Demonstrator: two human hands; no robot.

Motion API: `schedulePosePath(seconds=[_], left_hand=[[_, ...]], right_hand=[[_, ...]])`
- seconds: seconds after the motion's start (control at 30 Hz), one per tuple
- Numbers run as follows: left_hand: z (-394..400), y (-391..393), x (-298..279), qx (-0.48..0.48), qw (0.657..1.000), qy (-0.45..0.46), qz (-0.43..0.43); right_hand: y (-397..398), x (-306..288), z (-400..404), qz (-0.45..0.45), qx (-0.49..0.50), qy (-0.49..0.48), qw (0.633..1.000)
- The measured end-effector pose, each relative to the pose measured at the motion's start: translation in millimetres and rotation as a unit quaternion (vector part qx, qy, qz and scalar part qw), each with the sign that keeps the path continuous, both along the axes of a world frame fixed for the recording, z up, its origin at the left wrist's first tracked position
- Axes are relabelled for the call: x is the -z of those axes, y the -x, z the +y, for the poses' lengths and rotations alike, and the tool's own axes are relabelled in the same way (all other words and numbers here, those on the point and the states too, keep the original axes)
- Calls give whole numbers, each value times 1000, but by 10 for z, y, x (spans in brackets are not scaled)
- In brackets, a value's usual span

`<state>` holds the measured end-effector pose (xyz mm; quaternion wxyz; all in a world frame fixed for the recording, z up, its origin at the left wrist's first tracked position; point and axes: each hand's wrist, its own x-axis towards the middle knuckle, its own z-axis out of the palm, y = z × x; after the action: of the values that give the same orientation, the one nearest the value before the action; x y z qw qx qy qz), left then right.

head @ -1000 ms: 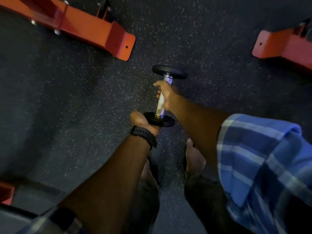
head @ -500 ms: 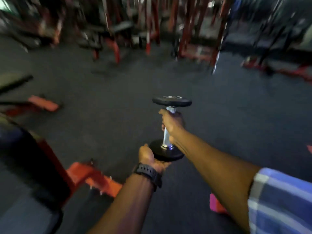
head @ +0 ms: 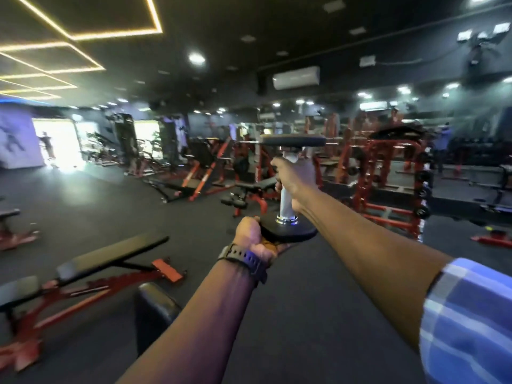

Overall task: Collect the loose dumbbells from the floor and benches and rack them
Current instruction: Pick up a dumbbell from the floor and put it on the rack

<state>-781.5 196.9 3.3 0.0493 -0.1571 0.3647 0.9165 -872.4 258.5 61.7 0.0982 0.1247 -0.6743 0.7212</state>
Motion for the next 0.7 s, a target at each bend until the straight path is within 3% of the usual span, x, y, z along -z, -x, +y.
schedulePosePath(seconds=[0.3, 0.53, 0.7], left_hand=[[-488, -805, -29, -233, 971, 43, -25], [-1077, -2169, -51, -439, 897, 51, 19], [-1274, -3587, -115, -546, 835, 63, 9]], right_hand=[[-564, 9, -1006, 12, -169, 12, 986], [-2049, -74, -2015, 18, -364, 31, 931], [-3544, -192, -2440, 84, -472, 2, 878]])
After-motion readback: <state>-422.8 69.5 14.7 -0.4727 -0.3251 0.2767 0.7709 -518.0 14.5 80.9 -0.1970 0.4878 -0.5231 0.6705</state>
